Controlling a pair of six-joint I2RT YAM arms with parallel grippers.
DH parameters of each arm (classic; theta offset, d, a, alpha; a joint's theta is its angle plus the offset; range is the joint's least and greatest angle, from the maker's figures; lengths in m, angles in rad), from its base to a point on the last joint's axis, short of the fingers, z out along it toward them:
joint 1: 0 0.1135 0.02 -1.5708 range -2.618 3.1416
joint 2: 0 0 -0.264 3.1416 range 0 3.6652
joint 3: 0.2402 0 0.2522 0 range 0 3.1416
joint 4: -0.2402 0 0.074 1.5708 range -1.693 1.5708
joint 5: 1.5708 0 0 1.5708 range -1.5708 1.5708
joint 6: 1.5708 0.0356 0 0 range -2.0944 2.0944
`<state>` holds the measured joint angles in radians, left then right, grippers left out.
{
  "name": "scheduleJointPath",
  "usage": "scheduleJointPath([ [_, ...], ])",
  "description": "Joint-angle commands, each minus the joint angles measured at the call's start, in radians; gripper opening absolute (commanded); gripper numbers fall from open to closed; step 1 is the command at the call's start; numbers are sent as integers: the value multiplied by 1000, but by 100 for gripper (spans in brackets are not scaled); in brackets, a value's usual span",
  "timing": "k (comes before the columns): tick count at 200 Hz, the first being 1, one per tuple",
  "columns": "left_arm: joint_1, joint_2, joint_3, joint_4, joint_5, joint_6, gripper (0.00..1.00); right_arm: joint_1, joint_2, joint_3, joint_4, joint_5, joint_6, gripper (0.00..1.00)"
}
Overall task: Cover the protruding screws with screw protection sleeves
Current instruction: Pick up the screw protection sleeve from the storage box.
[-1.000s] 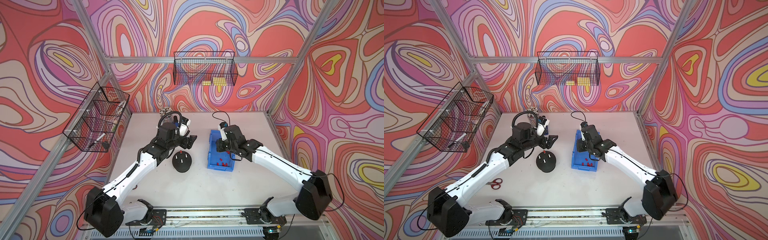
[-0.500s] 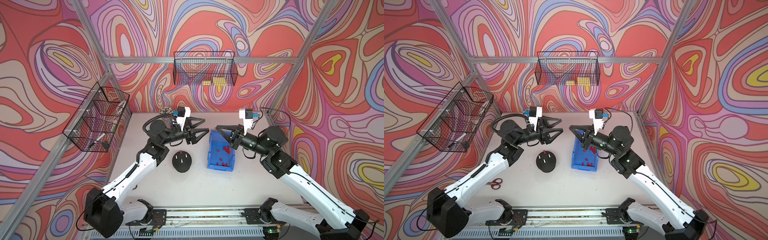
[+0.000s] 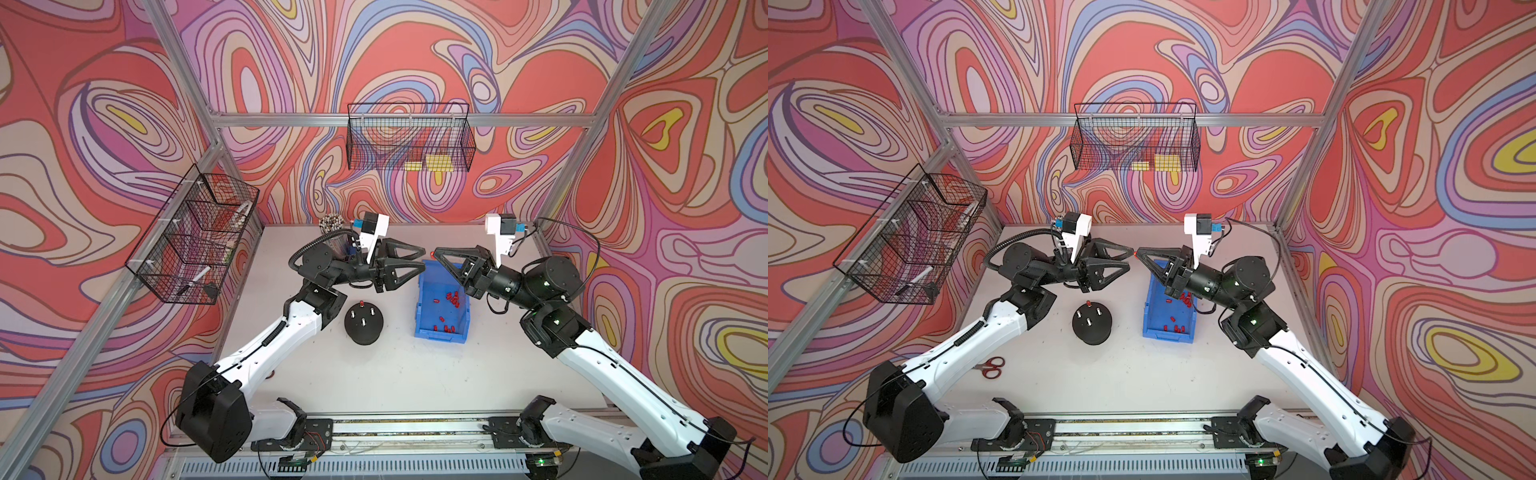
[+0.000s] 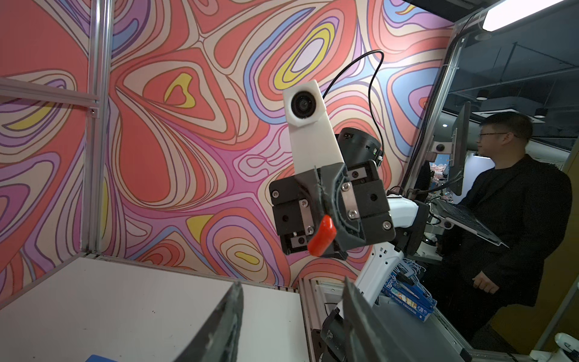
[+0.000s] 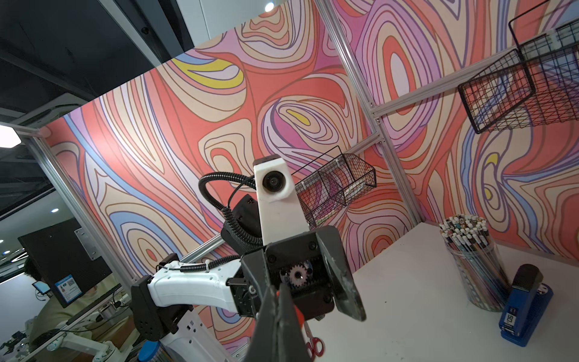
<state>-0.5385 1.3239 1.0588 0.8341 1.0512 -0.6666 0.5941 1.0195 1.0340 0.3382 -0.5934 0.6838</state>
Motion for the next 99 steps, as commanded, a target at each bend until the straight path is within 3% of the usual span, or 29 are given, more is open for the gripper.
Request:
scheduleJointPath([
  [1,-13,0,49,44,23,-18,54,-5,14,-15,64,-21,46,0],
  [37,-29,12,65,71,28,-31,47,-3,22,-17,68,-22,57,0],
  [99,-44,31,74,80,49,-38,18,-3,31,-23,75,-14,64,0],
])
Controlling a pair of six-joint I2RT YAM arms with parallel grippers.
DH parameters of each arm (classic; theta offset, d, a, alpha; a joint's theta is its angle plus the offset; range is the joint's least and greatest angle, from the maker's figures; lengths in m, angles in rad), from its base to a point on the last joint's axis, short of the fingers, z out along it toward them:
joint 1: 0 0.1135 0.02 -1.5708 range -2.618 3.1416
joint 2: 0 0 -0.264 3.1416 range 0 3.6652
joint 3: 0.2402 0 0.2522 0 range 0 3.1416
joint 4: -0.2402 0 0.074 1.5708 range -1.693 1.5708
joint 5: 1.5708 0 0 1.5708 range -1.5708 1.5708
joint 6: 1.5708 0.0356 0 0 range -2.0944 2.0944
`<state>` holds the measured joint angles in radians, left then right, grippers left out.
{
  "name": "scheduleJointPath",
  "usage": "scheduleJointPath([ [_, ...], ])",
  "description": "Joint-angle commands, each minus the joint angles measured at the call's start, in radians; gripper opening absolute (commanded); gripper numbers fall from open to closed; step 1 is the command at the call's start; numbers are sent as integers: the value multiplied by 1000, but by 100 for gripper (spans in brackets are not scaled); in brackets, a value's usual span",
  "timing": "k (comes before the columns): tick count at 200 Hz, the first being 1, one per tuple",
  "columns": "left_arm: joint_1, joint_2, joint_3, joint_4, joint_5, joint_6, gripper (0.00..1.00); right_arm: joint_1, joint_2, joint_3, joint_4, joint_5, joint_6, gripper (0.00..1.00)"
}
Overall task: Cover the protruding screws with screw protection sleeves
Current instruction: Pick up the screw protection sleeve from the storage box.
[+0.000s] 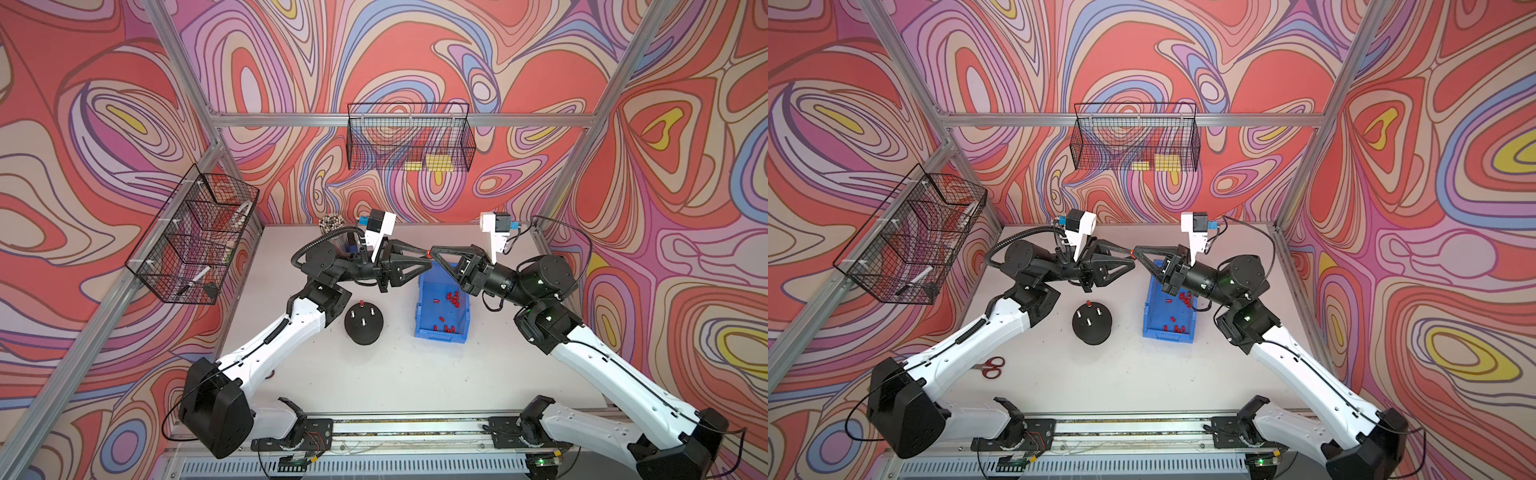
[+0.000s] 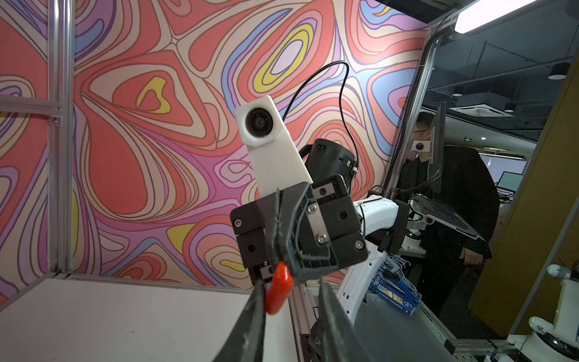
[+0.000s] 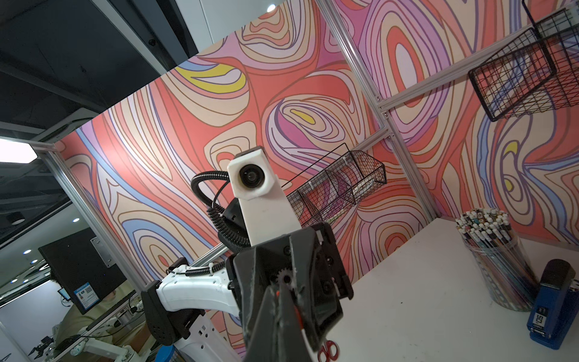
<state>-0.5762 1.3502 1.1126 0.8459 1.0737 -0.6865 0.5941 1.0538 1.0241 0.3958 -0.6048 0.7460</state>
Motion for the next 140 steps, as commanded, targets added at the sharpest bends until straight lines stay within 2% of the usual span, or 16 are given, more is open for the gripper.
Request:
scheduleJointPath([
  [1,-5,5,20,68,26,-18,18,-3,-3,-13,17,-3,1,0],
  [44,-5,0,3,82,8,-21,16,-3,-3,-10,6,3,-5,0],
  [93,-6,10,2,126,3,-46,0,-3,-11,-9,-15,8,-13,0],
  [120,-5,10,2,123,-6,-51,0,-2,-18,10,-70,9,-39,0],
  [140,-5,-2,-5,78,-2,-31,0,-3,-41,72,-243,24,-151,30],
])
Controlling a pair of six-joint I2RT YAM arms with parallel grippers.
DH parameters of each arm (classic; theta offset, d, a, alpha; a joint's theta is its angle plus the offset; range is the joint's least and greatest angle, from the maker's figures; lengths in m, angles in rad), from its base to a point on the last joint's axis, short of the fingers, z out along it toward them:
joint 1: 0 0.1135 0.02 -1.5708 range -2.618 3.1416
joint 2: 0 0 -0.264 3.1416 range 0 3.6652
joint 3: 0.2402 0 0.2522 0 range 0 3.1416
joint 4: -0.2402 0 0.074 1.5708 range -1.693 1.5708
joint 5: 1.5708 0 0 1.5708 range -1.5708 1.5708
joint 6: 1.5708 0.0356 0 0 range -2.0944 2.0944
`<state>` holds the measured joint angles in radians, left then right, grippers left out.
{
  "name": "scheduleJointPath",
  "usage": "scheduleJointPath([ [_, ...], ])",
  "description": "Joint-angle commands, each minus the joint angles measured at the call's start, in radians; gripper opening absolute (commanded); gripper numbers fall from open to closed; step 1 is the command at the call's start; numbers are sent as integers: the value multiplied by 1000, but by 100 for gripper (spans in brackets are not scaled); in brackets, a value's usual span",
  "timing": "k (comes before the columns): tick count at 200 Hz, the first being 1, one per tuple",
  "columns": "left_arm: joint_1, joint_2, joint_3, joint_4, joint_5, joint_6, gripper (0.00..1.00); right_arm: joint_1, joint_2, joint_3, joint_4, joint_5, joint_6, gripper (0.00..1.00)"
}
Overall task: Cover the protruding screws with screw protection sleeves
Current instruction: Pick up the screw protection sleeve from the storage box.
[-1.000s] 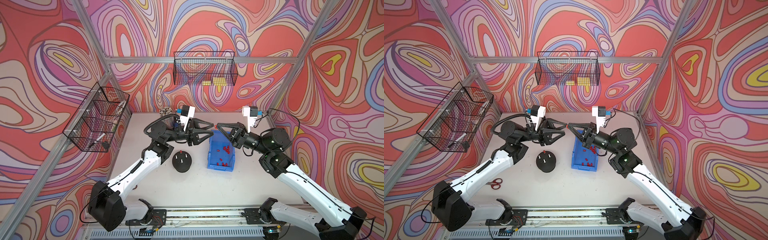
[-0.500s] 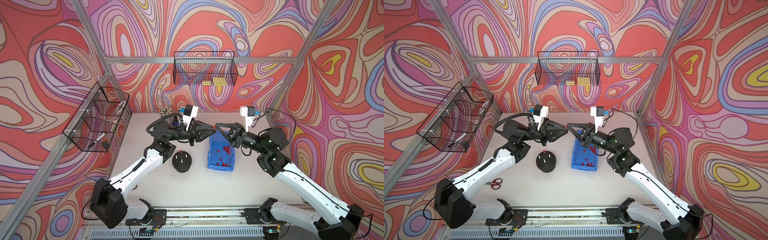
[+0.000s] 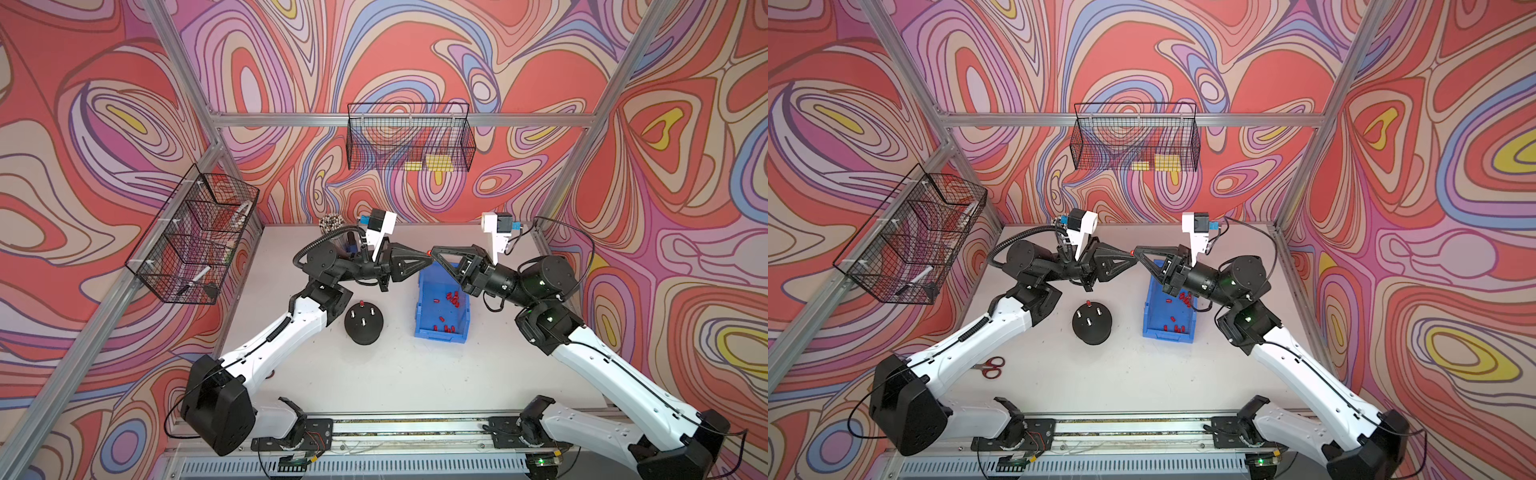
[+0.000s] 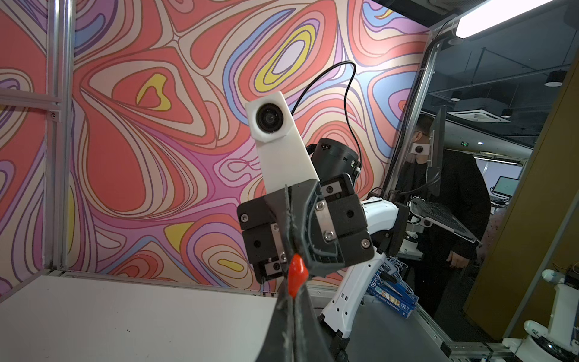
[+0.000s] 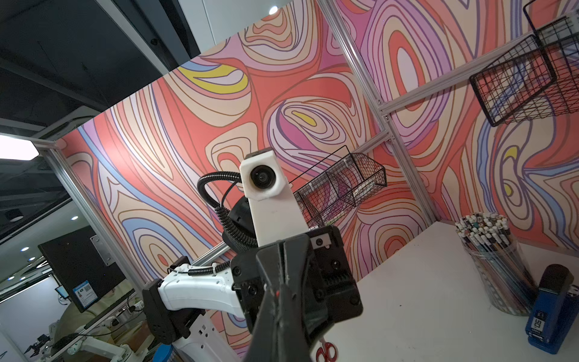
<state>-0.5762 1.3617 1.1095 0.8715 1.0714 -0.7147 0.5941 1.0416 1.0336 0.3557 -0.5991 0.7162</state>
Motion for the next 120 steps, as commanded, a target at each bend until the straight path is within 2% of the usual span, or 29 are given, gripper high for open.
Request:
scheduleJointPath([
  [1,-5,-15,-2,48,1,0,0,-3,-31,67,-219,20,-125,31],
  [14,-5,-43,-12,-38,-2,54,0,-3,-50,138,-392,51,-246,37],
  [52,-6,-158,15,-567,-79,386,0,-3,-42,314,-781,83,-551,35],
  [69,-5,-187,43,-735,-96,476,0,-3,-26,343,-844,46,-622,32],
  [87,-5,-196,79,-865,-104,517,0,-3,-1,370,-879,1,-672,30],
  [120,-5,-206,111,-972,-93,540,0,-3,21,359,-856,-22,-697,30],
])
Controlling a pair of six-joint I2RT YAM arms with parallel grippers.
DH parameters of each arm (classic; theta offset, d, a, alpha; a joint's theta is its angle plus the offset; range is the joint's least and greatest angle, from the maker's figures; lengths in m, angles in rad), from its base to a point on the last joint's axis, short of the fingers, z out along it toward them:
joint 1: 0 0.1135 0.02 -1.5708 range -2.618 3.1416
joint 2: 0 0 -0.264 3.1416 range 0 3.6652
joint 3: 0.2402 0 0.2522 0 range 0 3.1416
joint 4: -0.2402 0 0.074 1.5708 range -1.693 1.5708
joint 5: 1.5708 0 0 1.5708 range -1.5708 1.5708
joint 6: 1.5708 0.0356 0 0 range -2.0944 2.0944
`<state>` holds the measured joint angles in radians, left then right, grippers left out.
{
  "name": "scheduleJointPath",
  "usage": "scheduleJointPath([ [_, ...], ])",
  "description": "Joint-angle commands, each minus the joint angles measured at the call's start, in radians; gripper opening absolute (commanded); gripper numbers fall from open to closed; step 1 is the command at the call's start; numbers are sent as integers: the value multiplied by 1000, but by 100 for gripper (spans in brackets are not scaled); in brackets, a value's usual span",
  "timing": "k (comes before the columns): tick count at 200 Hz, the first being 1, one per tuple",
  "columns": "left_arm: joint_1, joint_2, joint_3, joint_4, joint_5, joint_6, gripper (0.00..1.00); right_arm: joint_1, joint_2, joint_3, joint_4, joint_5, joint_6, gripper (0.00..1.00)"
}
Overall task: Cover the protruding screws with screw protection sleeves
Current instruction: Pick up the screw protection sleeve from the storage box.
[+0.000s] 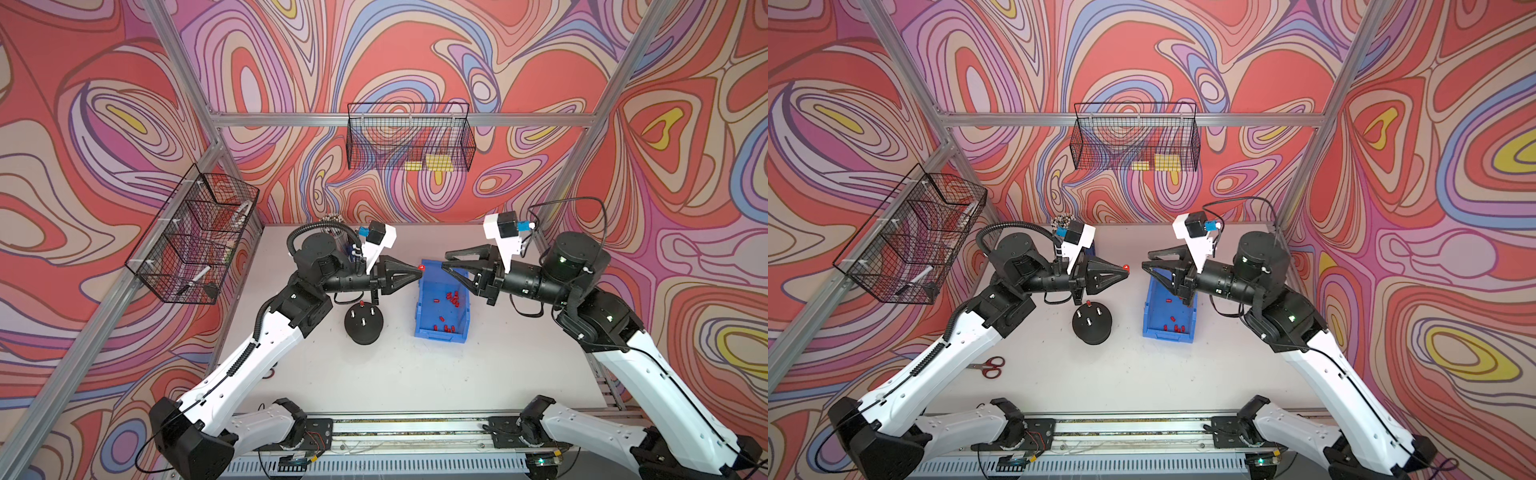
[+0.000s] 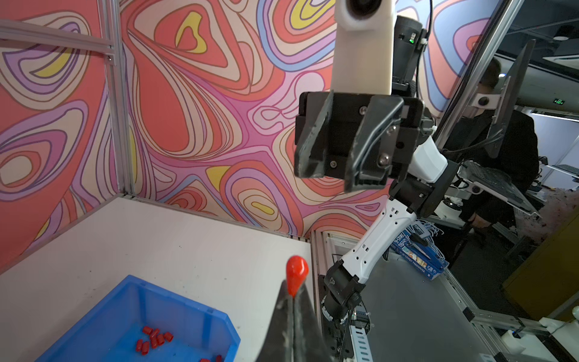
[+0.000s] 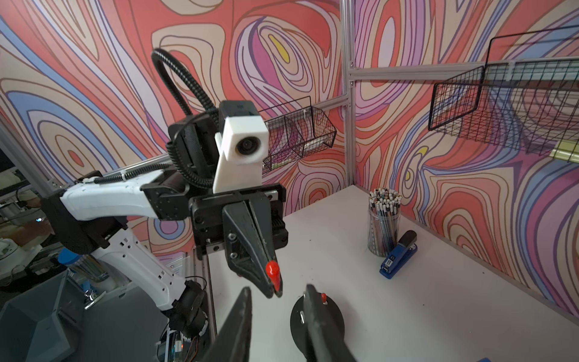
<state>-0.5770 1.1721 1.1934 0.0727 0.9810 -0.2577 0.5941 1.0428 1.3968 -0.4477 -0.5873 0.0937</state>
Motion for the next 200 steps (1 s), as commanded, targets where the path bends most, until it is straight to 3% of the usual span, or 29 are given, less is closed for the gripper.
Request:
scheduleJointPath([
  [1,-4,-17,28,-175,-2,84,0,-3,20,-5,-51,-34,-75,30],
  [50,-4,-24,59,-294,-16,136,0,12,64,-30,9,-83,-57,29],
  [153,-4,-16,54,-281,-13,135,0,67,118,-27,-22,-70,-74,29],
  [200,-4,-17,43,-273,-11,131,0,73,115,-33,-19,-53,-71,14],
])
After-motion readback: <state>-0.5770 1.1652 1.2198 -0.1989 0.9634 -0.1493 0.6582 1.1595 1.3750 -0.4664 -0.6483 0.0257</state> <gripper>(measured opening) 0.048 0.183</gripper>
